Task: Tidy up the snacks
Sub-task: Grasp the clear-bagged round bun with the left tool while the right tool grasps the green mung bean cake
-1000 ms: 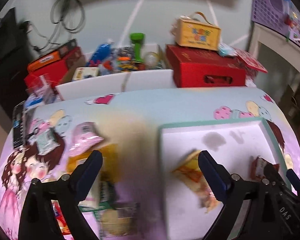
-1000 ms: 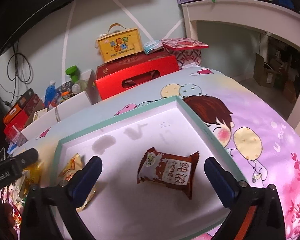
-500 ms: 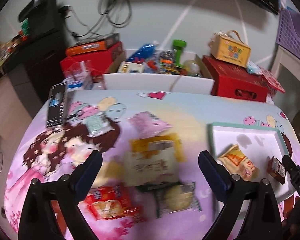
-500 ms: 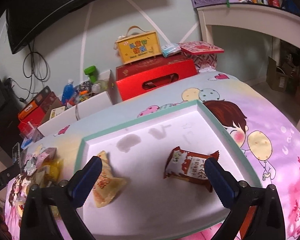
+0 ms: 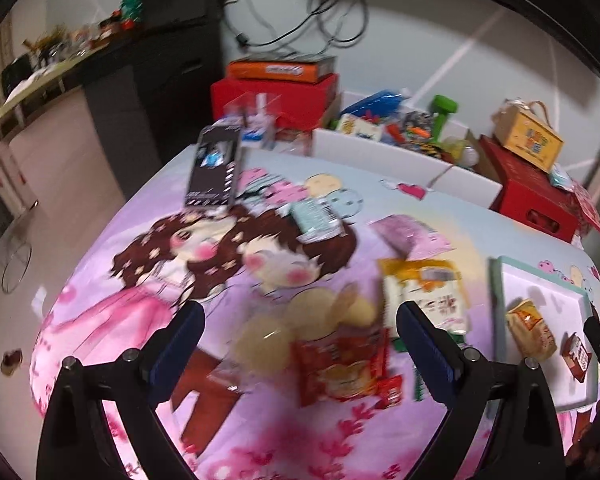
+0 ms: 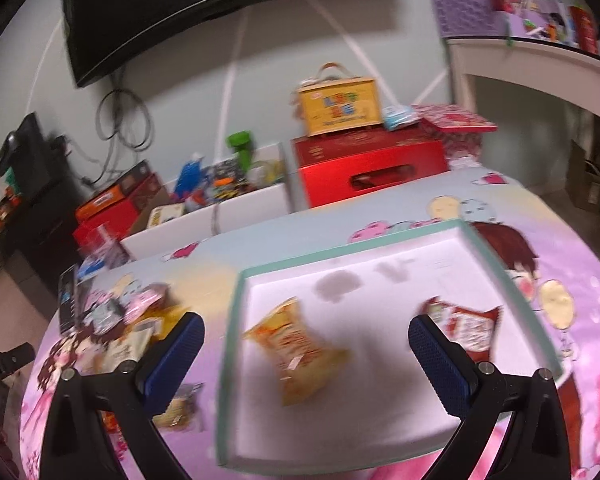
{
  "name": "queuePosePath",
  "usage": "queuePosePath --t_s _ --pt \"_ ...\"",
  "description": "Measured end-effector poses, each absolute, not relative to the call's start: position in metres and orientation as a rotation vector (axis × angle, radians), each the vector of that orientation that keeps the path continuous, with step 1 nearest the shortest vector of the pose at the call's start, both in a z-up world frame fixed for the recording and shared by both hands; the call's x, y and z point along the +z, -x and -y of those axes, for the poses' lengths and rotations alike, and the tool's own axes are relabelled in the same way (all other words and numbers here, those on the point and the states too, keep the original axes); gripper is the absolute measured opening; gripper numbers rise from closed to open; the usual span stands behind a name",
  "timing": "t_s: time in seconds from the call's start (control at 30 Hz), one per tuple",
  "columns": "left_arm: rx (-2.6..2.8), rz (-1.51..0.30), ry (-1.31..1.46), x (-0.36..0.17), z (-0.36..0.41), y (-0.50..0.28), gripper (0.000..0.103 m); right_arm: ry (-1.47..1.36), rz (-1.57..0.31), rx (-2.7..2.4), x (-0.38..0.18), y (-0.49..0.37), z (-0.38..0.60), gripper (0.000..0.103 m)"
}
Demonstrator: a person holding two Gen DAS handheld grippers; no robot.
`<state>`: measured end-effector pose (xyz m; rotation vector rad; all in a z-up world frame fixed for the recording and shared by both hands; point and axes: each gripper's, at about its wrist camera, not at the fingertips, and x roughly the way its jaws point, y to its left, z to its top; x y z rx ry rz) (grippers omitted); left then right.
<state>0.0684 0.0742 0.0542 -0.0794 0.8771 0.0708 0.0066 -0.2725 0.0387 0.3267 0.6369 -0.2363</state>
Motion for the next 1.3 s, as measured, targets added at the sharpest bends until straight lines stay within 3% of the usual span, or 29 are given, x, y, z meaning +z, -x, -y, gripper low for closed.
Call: queuePosePath --t_s 0.43,0.83,1.07,1.3 --pt "0.143 -0.948 0.211 0.03 -0.134 -0.06 0.097 -0.184 -0.738 0.001 0.015 -0.031 0.163 0.103" --pt "0.099 -1.074 0.239 -0.018 -0.131 -0.082 0.097 -0.121 -0.849 0.047 -0.025 -0.049 0.13 0.103" --pt "0.074 -1.109 0.235 -0.034 -0.125 -0.097 0.097 -0.107 -0.867 0.054 -0.034 -0.052 0.125 0.098" --pt "0.059 -1.127 0.208 -0.041 -0.118 -0.105 0.097 -0.103 -0.901 0.061 -0.043 -0.055 0.122 0.086"
